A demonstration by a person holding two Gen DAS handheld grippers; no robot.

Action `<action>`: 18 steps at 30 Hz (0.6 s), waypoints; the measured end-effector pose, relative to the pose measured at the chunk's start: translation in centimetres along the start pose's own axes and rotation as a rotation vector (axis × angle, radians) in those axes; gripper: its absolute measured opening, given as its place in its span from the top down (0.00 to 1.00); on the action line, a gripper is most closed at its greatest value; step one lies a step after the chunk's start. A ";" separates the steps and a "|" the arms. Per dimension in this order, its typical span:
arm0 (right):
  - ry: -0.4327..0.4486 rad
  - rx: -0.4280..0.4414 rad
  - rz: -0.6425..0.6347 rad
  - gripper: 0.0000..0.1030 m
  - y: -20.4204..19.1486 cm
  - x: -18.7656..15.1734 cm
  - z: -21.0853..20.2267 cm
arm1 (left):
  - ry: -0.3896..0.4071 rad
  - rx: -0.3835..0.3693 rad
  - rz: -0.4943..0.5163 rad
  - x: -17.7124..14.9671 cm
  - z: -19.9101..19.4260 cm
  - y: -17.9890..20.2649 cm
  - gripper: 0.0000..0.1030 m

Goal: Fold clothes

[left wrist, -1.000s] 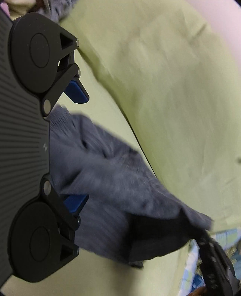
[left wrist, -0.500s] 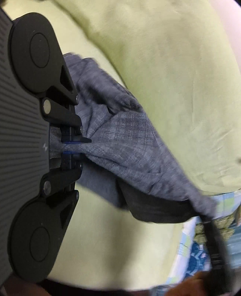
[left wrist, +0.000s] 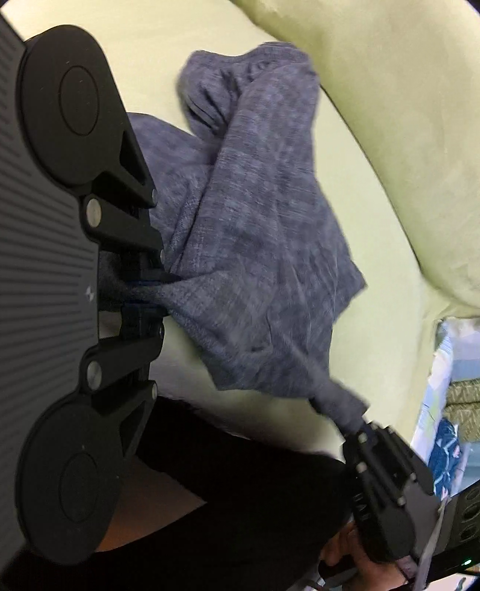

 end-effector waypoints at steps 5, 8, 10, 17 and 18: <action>0.035 0.049 -0.003 0.83 -0.9 0.8 -1.5 | 0.065 0.024 -0.074 0.3 -2.7 -2.0 0.48; 0.088 0.079 0.015 0.76 -0.6 2.3 -2.9 | 0.129 0.049 -0.115 -0.3 -4.6 -4.2 0.40; 0.128 0.097 0.023 0.70 -0.4 4.2 -3.4 | 0.172 0.073 -0.139 -0.6 -6.0 -6.0 0.38; 0.174 0.038 -0.047 0.60 -0.1 8.5 -2.3 | 0.256 0.141 -0.201 -0.8 -7.9 -13.0 0.28; 0.168 0.021 -0.056 0.59 0.0 9.3 -1.1 | 0.267 0.158 -0.222 -0.8 -7.9 -14.3 0.28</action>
Point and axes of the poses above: each gripper's, at about its wrist camera, not at the fingertips, and z roughly the way its jaws point, y to its right, x to its top, the point moved 3 cm from there along z, roughly the way its jaws point, and after that the axes turned 9 degrees about -x, right-handed, at the moved point
